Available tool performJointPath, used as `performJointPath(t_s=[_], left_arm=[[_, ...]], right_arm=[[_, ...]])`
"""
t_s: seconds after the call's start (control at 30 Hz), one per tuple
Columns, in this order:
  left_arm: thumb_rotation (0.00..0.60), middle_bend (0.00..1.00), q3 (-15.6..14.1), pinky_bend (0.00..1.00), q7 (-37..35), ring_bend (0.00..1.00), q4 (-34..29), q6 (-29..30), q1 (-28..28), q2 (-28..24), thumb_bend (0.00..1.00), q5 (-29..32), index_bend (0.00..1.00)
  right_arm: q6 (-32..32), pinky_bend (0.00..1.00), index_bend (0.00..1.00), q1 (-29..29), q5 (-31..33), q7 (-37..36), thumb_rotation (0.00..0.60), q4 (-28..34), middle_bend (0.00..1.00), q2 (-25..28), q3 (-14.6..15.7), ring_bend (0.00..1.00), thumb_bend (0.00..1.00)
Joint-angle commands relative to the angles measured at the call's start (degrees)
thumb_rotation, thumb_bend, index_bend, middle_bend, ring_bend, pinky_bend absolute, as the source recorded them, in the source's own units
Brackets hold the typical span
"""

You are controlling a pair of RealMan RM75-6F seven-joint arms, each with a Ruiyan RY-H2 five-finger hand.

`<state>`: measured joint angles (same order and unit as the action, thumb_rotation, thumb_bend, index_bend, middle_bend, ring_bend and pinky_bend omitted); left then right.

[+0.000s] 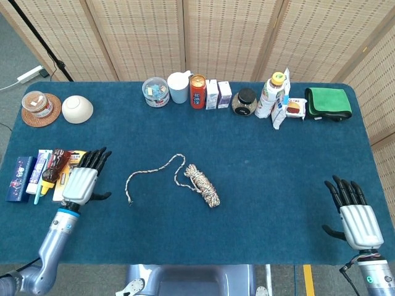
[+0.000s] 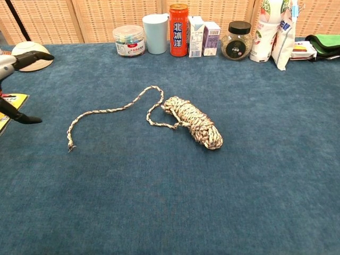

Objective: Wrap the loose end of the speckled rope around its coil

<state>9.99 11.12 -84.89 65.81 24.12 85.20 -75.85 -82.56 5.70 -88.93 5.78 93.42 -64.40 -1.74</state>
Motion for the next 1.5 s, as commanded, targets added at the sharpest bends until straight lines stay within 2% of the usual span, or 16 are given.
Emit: performJointPath(t_s=[0.03, 0.13, 0.3, 0.5, 0.83, 0.97, 1.13, 1.5], left_arm=[[0.6, 0.0, 2.65, 0.0, 4.35, 0.0, 3.99, -2.54, 3.47, 5.52, 0.02, 5.31, 0.0], [0.6, 0.0, 3.41, 0.0, 6.16, 0.0, 5.22, -3.3, 4.7, 7.11, 0.02, 7.39, 0.06], [0.6, 0.0, 4.26, 0.0, 7.74, 0.0, 6.85, -4.04, 6.31, 9.33, 0.03, 9.97, 0.26], [0.6, 0.0, 4.54, 0.0, 8.71, 0.0, 7.34, -4.23, 7.3, 10.83, 0.09, 11.65, 0.37], [0.6, 0.0, 5.1, 0.0, 9.8, 0.0, 9.25, -3.97, 8.75, 12.88, 0.13, 13.72, 0.4], [0.6, 0.0, 5.18, 0.0, 10.67, 0.0, 9.81, -3.91, 9.39, 13.87, 0.22, 14.52, 0.41], [0.6, 0.0, 4.95, 0.0, 10.92, 0.0, 11.24, -4.74, 10.13, 15.2, 0.26, 15.78, 0.41], [0.6, 0.0, 4.47, 0.0, 10.76, 0.0, 12.93, -4.67, 10.66, 16.41, 0.28, 16.64, 0.42]], right_arm=[[0.1, 0.0, 0.0, 0.05, 0.04, 0.11, 0.6, 0.02, 0.0, -0.08, 0.05, 0.0, 0.0], [0.28, 0.0, 0.0, 0.12, 0.37, 0.06, 0.6, -0.03, 0.0, -0.1, -0.05, 0.0, 0.0], [0.85, 0.0, 0.0, 0.31, 1.06, 0.19, 0.6, -0.05, 0.0, -0.17, -0.18, 0.0, 0.0], [1.09, 0.0, 0.0, 0.44, 0.98, 0.36, 0.6, 0.11, 0.0, -0.17, -0.05, 0.0, 0.0], [1.57, 0.0, 0.0, 0.66, 1.47, -0.28, 0.6, -0.09, 0.0, 0.02, -0.14, 0.0, 0.0], [1.81, 0.0, 0.0, 0.78, 1.38, -0.59, 0.6, -0.12, 0.0, 0.13, -0.03, 0.0, 0.0], [1.91, 0.0, 0.0, 0.87, 1.54, -0.95, 0.6, -0.19, 0.0, 0.3, -0.09, 0.0, 0.0], [2.46, 0.0, 0.0, 1.14, 1.83, -0.92, 0.6, -0.16, 0.0, 0.25, -0.01, 0.0, 0.0]])
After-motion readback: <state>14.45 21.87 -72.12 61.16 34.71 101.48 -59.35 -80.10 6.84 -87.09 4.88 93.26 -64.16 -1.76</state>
